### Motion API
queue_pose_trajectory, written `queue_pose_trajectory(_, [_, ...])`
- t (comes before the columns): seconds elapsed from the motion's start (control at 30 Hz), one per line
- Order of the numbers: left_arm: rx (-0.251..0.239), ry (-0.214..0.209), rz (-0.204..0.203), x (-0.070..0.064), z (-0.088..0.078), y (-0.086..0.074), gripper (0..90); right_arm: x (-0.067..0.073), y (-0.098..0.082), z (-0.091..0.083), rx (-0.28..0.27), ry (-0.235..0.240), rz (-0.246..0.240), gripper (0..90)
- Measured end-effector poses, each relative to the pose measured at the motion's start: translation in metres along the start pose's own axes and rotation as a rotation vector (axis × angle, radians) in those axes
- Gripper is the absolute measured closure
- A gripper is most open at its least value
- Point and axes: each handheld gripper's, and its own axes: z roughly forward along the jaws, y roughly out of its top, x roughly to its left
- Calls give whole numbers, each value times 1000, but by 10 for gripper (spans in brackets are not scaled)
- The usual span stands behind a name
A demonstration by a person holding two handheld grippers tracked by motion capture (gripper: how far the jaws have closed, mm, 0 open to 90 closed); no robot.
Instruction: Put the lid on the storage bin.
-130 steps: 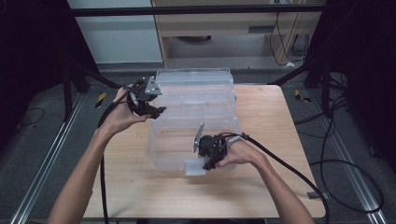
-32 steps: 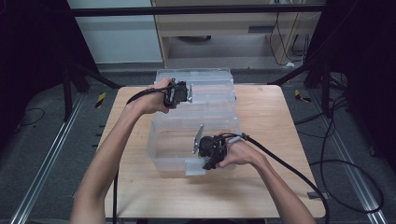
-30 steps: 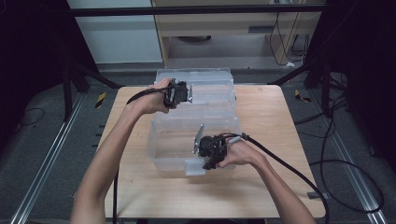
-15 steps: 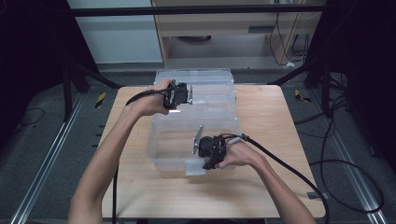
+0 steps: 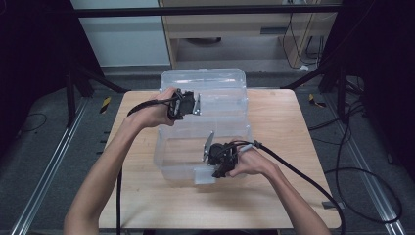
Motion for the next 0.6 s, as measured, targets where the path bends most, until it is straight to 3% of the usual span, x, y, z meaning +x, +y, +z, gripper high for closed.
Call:
queue_pose_trajectory(0.07, [-10,2,16,-3,-2,1,800,0,-1,0,-8,1,-4,662])
queue_pose_trajectory(0.2, [-30,19,12,-9,-6,-1,800,0,-1,0,-7,-2,3,661])
queue_pose_trajectory(0.6, [-26,63,13,-29,-18,-1,799,1,-2,0,-20,1,1,661])
